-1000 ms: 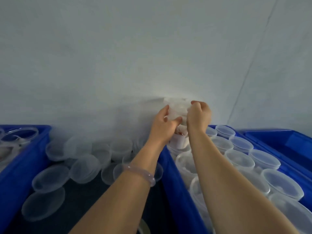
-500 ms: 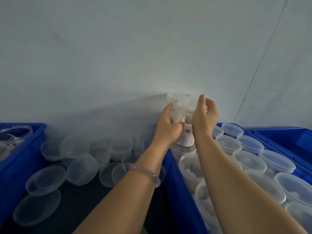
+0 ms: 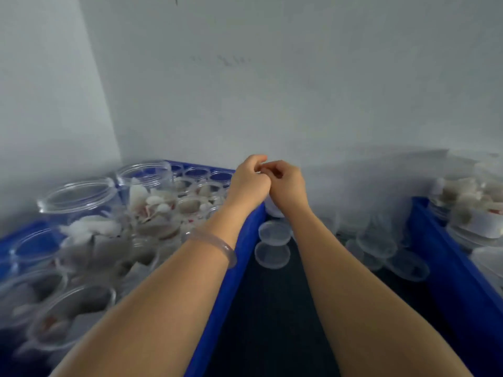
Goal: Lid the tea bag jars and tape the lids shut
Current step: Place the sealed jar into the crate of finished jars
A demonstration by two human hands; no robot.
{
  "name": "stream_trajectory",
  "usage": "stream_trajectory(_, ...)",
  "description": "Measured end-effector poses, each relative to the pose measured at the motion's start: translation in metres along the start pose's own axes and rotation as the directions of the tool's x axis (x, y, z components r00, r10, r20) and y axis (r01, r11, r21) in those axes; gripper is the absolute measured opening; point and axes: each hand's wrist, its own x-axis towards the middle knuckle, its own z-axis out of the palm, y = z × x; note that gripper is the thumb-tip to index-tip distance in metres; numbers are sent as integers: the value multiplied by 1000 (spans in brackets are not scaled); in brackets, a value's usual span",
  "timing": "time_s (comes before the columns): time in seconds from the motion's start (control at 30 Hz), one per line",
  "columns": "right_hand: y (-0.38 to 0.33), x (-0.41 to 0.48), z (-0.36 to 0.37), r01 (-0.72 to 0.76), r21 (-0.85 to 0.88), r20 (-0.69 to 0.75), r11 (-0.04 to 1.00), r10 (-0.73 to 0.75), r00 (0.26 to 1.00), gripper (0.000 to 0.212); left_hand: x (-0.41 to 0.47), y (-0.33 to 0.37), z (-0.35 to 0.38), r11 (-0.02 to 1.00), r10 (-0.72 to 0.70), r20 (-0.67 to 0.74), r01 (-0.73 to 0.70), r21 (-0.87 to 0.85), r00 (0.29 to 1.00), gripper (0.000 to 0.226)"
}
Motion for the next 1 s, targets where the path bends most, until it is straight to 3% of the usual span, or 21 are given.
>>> stream_trajectory(0.07,4,-6,33,-32,-67,119,997,40,992,17,-5,-25,-25,991,-67,-19,69,117,998,48)
stream_trajectory(0.2,21,-17,58,-36,-457,295,889,190,936,26,-13,-54,-42,909,-251,49,218,356,967,47)
stream_trajectory(0.27,19,-17,61,25,-470,243,882,102,965,24,-16,-55,-44,921,-161,-6,152,359,987,47)
stream_trajectory(0.33,4,-14,67,58,-315,174,947,-2,985,21,-23,-44,-48,963,45,-198,11,270,979,46)
stream_trajectory(0.37,-6,-10,70,46,-178,175,983,-15,984,23,-26,-37,-53,968,166,-329,-90,235,930,47)
stream_trajectory(0.43,-26,-4,80,-24,98,248,995,-1,969,30,-32,-21,-61,901,415,-534,-250,355,737,52)
stream_trajectory(0.47,-34,-3,86,-69,188,296,980,10,955,31,-33,-14,-64,853,492,-566,-233,468,662,54)
stream_trajectory(0.5,-39,-4,91,-119,242,342,963,30,939,29,-32,-9,-68,816,512,-567,-158,556,645,55)
stream_trajectory(0.57,-37,-8,103,-185,236,423,954,71,904,15,-30,-9,-77,767,400,-550,62,639,733,54)
stream_trajectory(0.63,-31,-18,111,-200,108,476,974,126,870,25,-29,-17,-83,692,271,-534,224,687,801,45)
stream_trajectory(0.7,-25,-27,114,-159,41,493,986,118,862,29,-31,-22,-82,624,222,-486,260,737,845,36)
stream_trajectory(0.77,-24,-32,111,-141,131,506,981,56,861,28,-35,-17,-75,641,232,-500,256,724,834,30)
stream_trajectory(0.87,-35,-34,86,-2,165,397,986,-65,915,34,-40,5,-59,741,278,-516,161,652,810,30)
stream_trajectory(0.93,-46,-31,59,136,132,256,982,-166,952,31,-41,28,-47,802,357,-457,-17,597,815,31)
stream_trajectory(1.0,-48,-34,22,214,103,87,971,-223,971,14,-46,51,-30,859,461,-435,-266,438,773,32)
